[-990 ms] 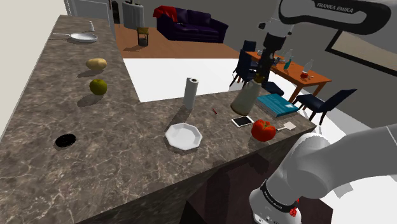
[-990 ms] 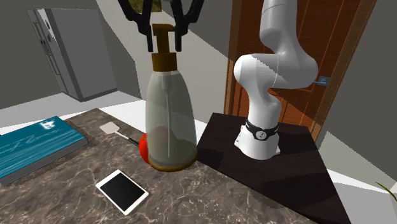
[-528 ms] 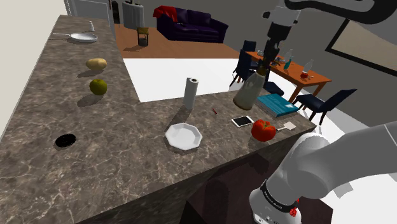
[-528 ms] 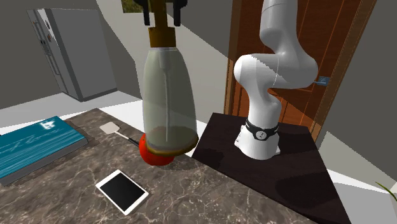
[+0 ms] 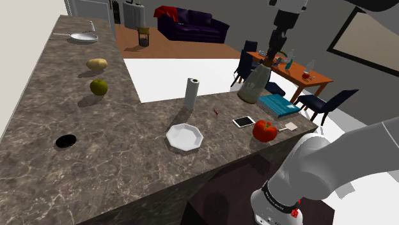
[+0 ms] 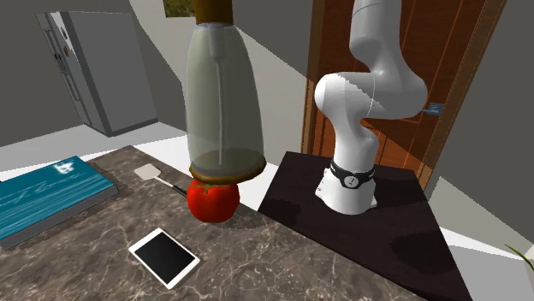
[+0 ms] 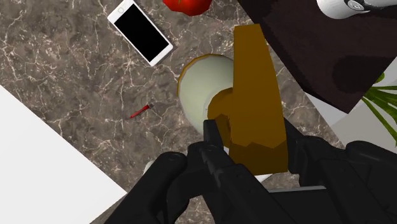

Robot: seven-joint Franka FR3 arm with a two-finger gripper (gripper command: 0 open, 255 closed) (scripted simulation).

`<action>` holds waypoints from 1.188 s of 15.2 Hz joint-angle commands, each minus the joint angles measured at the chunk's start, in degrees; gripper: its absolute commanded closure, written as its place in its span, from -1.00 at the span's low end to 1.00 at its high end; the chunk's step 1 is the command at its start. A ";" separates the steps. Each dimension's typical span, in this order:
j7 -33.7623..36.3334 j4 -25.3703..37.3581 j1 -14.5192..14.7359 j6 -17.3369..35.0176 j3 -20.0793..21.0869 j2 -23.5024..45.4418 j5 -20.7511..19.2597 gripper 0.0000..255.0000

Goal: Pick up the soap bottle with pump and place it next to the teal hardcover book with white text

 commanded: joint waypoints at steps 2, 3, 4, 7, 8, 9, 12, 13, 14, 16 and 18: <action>-0.39 3.35 0.24 -2.21 0.10 1.17 0.38 1.00; -0.57 4.52 0.31 -2.95 0.08 1.61 0.50 1.00; -0.75 5.72 0.38 -3.70 0.06 2.06 0.62 1.00; -1.36 9.42 0.60 -5.97 -0.07 3.52 1.00 1.00; -1.57 10.70 0.67 -6.74 -0.14 4.04 1.14 1.00; -1.80 12.01 0.74 -7.52 -0.21 4.59 1.27 1.00; -3.49 14.08 0.67 -7.87 -1.59 6.11 1.39 1.00; -4.71 13.62 0.46 -6.69 -2.81 6.61 1.28 1.00; -5.95 13.23 0.27 -5.51 -4.04 7.18 1.22 1.00; -8.47 12.69 -0.10 -3.17 -6.59 8.59 1.29 1.00; -11.08 12.45 -0.45 -0.85 -9.24 10.36 1.65 1.00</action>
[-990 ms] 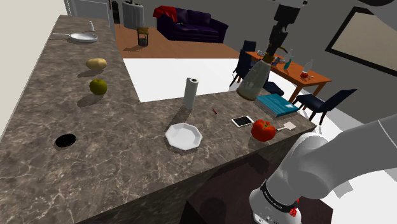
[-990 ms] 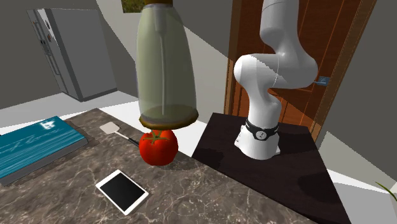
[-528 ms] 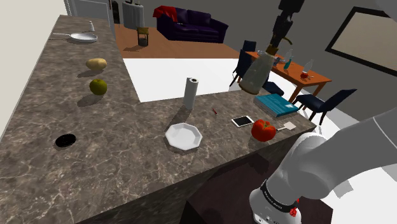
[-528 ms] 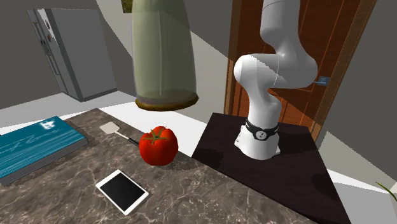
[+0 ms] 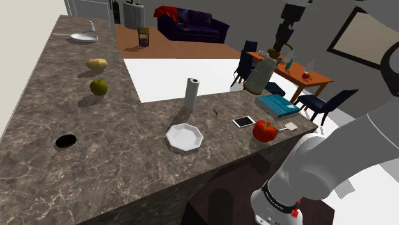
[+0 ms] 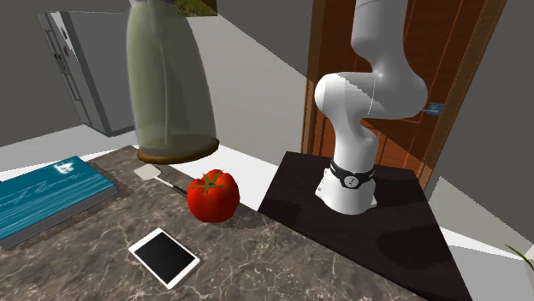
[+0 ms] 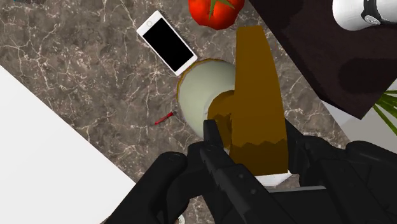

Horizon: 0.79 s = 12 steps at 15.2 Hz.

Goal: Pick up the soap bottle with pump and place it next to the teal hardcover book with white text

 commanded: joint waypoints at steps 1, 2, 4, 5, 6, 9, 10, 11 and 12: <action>-2.33 -0.24 -0.26 2.33 -2.37 1.78 0.51 1.00; -3.72 -0.17 -0.43 3.47 -3.76 2.91 0.92 1.00; -6.63 0.21 -0.84 5.71 -6.59 5.51 2.07 1.00; -8.17 0.51 -1.09 6.81 -8.03 6.99 2.85 1.00; -9.76 0.90 -1.33 7.88 -9.51 8.59 3.76 1.00; -14.98 2.57 -2.57 10.84 -13.81 14.26 7.53 1.00; -16.86 3.31 -3.25 11.71 -15.11 16.44 9.16 1.00; -18.80 4.15 -4.09 12.49 -16.30 18.77 10.96 1.00; -20.77 5.10 -5.10 13.18 -17.36 21.22 12.91 1.00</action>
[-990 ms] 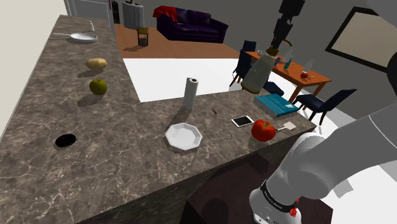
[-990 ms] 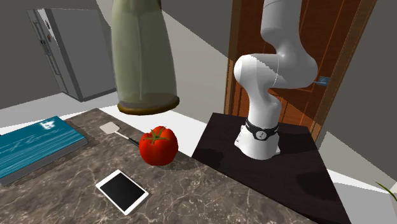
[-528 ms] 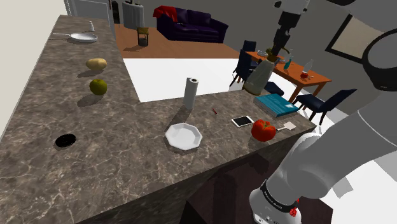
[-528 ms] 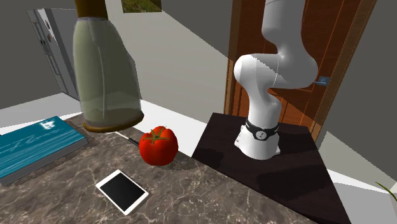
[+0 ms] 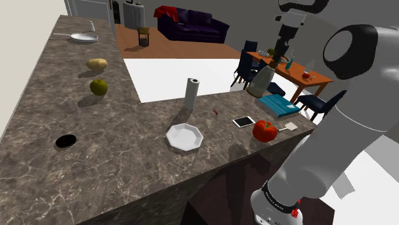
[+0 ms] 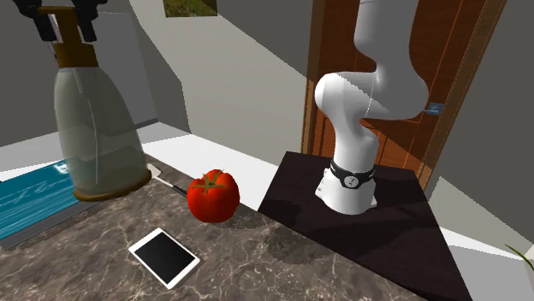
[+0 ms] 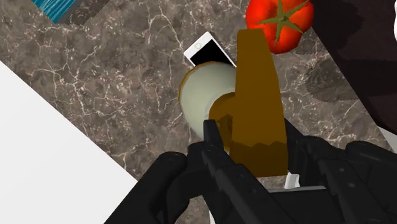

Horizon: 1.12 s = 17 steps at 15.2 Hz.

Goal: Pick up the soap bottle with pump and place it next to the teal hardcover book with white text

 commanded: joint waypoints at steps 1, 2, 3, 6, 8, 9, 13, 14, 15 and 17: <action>-4.17 1.95 -2.18 1.44 -2.10 4.95 4.01 1.00; -6.11 3.13 -3.64 1.90 -2.73 7.53 6.15 1.00; -7.98 4.42 -5.30 2.24 -3.12 10.14 8.30 1.00; -12.81 9.08 -11.33 2.62 -2.85 17.73 14.39 1.00; -15.37 12.88 -15.67 2.39 -2.05 22.61 18.07 1.00; -16.42 15.02 -17.94 2.16 -1.45 24.99 19.75 1.00; -19.26 25.68 -27.46 0.25 1.47 34.64 25.75 1.00; -19.60 29.11 -30.04 -0.54 2.34 37.21 27.12 1.00; -19.78 33.02 -32.76 -1.52 3.26 39.92 28.46 1.00; -19.34 43.37 -39.15 -4.48 5.48 46.20 31.13 1.00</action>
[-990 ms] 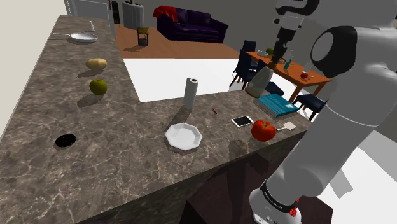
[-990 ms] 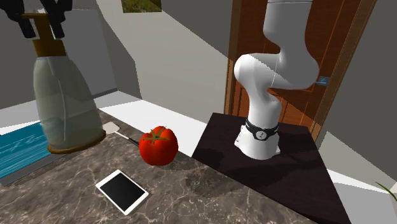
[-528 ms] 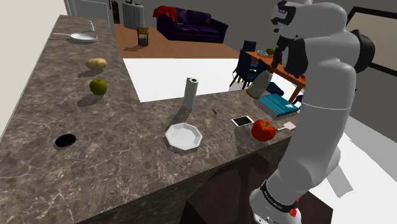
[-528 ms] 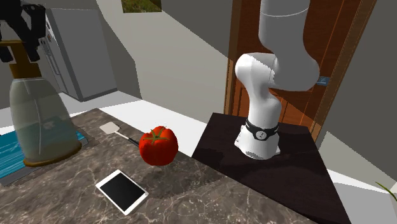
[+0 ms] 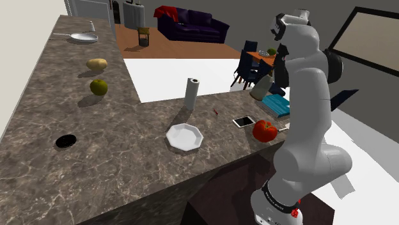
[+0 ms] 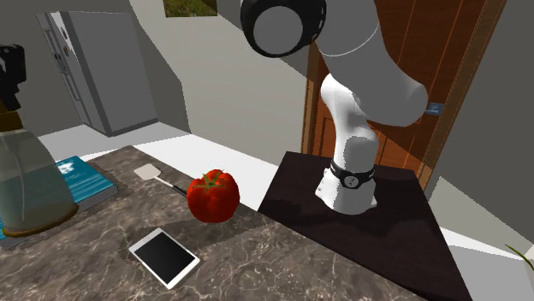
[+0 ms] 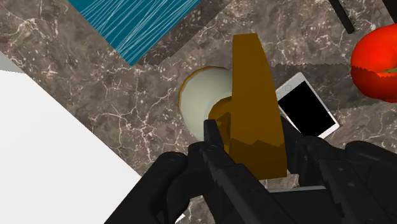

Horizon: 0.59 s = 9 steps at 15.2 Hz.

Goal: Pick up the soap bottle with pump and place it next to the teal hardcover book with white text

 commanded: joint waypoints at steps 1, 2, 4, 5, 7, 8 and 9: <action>-0.15 3.57 -2.64 -0.41 1.00 2.79 1.25 1.00; -0.40 1.72 -1.87 0.76 0.81 2.36 1.06 1.00; -0.83 -1.51 -0.54 2.91 0.51 1.70 0.79 1.00; -1.02 -2.94 0.04 3.91 0.39 1.44 0.70 1.00; -1.37 -5.55 1.05 5.80 0.21 1.06 0.58 1.00; -1.52 -6.74 1.49 6.70 0.14 0.92 0.54 1.00; -1.67 -7.87 1.90 7.58 0.09 0.80 0.52 1.00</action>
